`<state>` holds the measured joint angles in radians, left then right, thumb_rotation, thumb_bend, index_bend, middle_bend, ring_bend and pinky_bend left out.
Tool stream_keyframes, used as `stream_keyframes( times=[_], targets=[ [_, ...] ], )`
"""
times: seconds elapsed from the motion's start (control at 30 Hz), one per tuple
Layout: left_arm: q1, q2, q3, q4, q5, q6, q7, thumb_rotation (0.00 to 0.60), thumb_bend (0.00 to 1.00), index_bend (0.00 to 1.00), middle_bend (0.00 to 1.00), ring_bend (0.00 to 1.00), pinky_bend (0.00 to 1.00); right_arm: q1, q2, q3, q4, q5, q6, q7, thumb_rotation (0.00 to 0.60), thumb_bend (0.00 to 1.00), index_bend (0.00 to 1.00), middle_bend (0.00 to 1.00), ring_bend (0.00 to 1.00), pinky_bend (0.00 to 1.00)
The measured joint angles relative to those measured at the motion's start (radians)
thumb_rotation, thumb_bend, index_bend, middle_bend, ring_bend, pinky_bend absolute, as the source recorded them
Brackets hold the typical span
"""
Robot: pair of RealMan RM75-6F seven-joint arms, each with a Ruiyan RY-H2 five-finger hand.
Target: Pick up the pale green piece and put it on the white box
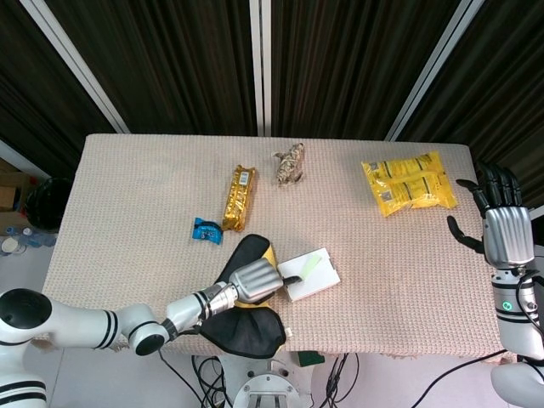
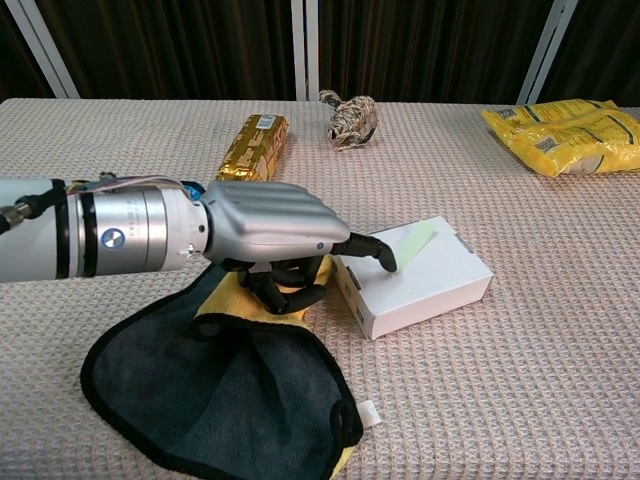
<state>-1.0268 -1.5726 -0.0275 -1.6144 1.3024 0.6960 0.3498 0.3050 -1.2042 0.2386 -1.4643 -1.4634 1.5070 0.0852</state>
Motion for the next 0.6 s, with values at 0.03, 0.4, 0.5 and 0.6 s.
stream_keyframes(
  times=[0.03, 0.4, 0.5, 0.6],
  targets=[
    [0.000, -0.001, 0.000, 0.001, 0.000, 0.000, -0.001, 0.600, 0.57, 0.14, 0.98, 0.86, 0.66, 0.000, 0.000, 0.000, 0.000, 0.000, 0.000, 0.000, 0.600, 0.29, 0.25, 0.01, 0.00, 0.00],
    [-0.009, -0.007, 0.002, 0.013, -0.011, -0.022, 0.002, 0.600, 0.57, 0.14, 0.98, 0.86, 0.66, -0.001, -0.001, 0.000, 0.005, 0.002, -0.002, 0.006, 0.600, 0.29, 0.25, 0.01, 0.00, 0.00],
    [-0.012, -0.009, 0.001, 0.015, -0.016, -0.025, 0.002, 0.600, 0.57, 0.14, 0.98, 0.86, 0.66, -0.002, 0.000, 0.000, 0.006, 0.003, -0.001, 0.008, 0.600, 0.29, 0.25, 0.01, 0.00, 0.00],
    [-0.013, -0.008, 0.000, 0.015, -0.017, -0.026, 0.002, 0.600, 0.57, 0.14, 0.98, 0.86, 0.66, -0.004, 0.001, 0.000, 0.007, 0.004, 0.000, 0.009, 0.600, 0.29, 0.25, 0.01, 0.00, 0.00]
  ],
)
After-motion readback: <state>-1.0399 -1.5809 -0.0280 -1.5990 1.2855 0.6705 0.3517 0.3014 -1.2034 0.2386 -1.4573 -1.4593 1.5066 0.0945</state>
